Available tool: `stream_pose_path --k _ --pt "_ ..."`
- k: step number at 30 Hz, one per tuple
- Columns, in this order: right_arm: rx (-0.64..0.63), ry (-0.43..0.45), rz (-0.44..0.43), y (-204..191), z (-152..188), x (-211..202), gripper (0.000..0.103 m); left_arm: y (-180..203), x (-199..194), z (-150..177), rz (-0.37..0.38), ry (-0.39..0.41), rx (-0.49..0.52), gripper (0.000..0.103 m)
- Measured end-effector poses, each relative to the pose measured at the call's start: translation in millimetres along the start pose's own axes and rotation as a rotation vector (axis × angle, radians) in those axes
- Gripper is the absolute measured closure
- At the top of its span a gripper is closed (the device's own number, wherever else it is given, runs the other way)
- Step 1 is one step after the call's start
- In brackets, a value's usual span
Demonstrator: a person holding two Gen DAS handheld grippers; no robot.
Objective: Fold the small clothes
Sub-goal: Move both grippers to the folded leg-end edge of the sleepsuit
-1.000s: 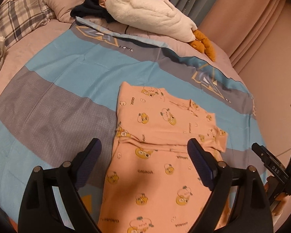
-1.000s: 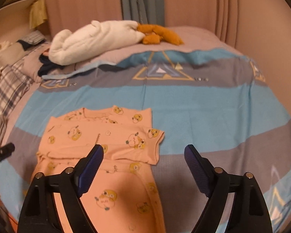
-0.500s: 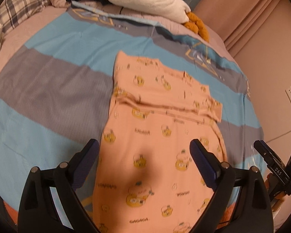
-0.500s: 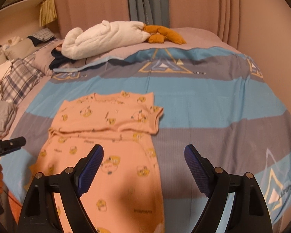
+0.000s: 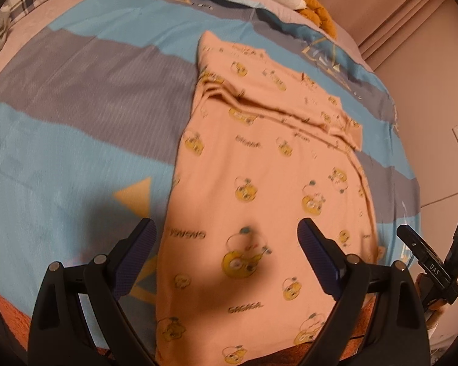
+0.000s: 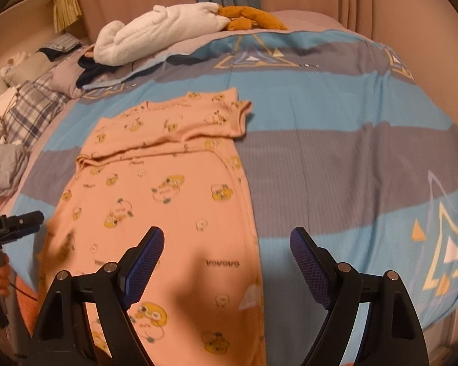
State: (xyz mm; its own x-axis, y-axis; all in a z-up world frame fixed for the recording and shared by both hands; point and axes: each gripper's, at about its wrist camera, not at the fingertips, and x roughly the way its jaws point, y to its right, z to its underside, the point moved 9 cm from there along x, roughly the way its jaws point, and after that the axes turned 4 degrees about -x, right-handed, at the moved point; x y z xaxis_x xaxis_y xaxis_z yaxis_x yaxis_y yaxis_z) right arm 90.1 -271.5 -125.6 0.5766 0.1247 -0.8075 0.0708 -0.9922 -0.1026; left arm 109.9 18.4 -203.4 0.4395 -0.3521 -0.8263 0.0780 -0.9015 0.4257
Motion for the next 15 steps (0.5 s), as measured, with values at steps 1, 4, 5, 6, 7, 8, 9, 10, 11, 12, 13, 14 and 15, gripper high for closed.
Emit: stream_pose_path --k 1,4,5,6,7,8,9,10,11,12,13,14,15 --pt "0.011 -0.01 -0.001 1 4 1 0.018 -2 0 2 0.002 -0.003 -0.008 0.01" --pt "0.024 -0.014 -0.011 4 13 1 0.018 -8 -1 10 0.019 -0.006 -0.022 0.01" --pt "0.026 -0.017 -0.008 5 16 1 0.018 -9 -1 11 0.018 -0.006 -0.023 0.01" --pt "0.026 -0.018 -0.006 5 19 1 0.018 -11 -2 14 0.015 -0.007 -0.023 0.01" --pt "0.028 -0.021 -0.003 5 23 2 0.018 -11 -2 15 0.013 -0.006 -0.023 0.01" --pt "0.03 -0.026 -0.002 6 27 2 0.018 -13 -3 17 0.012 -0.004 -0.023 0.011" --pt "0.032 -0.03 -0.002 6 31 2 0.018 -14 -4 19 0.015 -0.003 -0.022 0.011" --pt "0.031 -0.036 -0.004 6 35 2 0.018 -15 -4 21 0.019 -0.005 -0.022 0.011" --pt "0.029 -0.04 -0.006 5 38 2 0.018 -15 -5 23 0.027 -0.006 -0.022 0.011" --pt "0.025 -0.044 -0.004 5 42 2 0.018 -15 -5 24 0.032 -0.007 -0.021 0.011" --pt "0.023 -0.048 0.002 5 44 2 0.018 -15 -5 26 0.034 -0.008 -0.018 0.011" --pt "0.022 -0.052 0.013 6 47 3 0.018 -16 -5 28 0.031 -0.01 -0.015 0.011" --pt "0.024 -0.056 0.022 7 49 3 0.018 -18 -6 30 0.028 -0.005 -0.015 0.012"
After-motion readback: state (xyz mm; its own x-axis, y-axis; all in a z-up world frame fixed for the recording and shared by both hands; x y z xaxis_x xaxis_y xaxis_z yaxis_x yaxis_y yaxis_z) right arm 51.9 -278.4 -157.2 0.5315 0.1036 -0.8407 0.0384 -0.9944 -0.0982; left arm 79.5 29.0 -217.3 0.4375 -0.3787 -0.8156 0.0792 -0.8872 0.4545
